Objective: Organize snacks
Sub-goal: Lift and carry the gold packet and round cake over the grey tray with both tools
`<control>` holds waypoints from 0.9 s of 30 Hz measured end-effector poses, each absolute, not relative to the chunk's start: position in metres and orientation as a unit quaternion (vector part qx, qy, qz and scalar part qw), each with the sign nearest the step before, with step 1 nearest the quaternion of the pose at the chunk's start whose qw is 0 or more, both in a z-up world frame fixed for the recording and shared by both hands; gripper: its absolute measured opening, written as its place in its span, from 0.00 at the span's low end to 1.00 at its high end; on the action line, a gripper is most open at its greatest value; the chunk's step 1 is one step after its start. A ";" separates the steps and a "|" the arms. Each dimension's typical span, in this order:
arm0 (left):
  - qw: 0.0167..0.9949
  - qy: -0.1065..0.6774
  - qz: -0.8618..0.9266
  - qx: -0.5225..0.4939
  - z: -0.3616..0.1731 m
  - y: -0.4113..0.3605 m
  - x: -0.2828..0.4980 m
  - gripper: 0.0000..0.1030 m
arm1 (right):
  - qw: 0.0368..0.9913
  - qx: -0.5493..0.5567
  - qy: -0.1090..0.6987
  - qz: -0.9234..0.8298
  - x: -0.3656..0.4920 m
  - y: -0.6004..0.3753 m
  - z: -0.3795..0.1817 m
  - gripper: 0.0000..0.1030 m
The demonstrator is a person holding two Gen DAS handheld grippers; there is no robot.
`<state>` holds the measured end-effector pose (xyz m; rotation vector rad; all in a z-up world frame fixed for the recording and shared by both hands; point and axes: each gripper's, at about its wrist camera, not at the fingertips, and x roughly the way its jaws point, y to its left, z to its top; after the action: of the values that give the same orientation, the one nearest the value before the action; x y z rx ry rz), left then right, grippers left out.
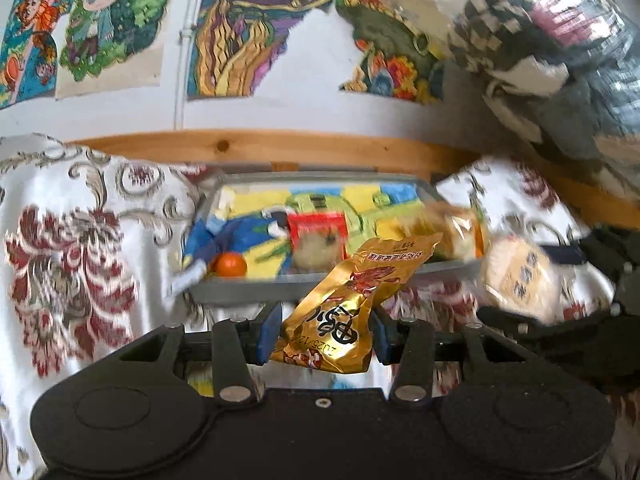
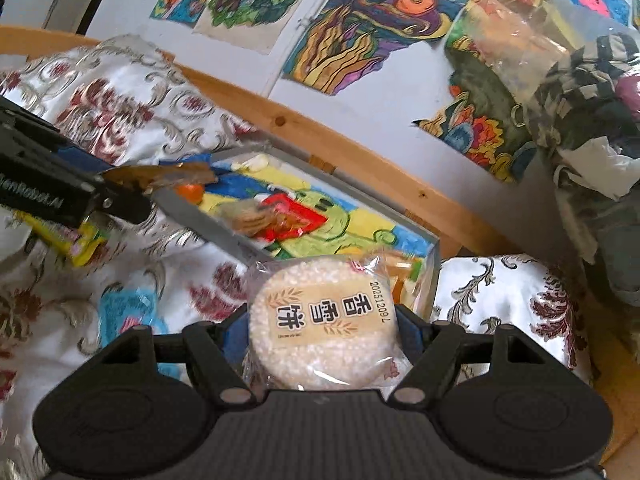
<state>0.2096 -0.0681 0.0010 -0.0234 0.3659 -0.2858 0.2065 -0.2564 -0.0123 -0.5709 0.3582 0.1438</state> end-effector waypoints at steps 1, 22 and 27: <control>0.974 0.176 -0.140 -0.015 0.005 -0.068 0.214 0.47 | 0.944 -0.276 0.170 0.069 0.209 -0.257 -0.011 0.75; 0.984 0.145 -0.099 0.007 0.022 -0.038 0.336 0.47 | 0.978 -0.151 0.124 0.067 0.305 -0.218 0.002 0.75; 0.982 0.156 -0.109 -0.009 0.008 -0.036 0.358 0.47 | 0.978 -0.146 0.138 0.059 0.333 -0.213 -0.010 0.75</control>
<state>0.3585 -0.0358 0.0083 -0.0188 0.3130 -0.2197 0.3332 -0.2128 -0.0103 -0.2947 0.2776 0.1192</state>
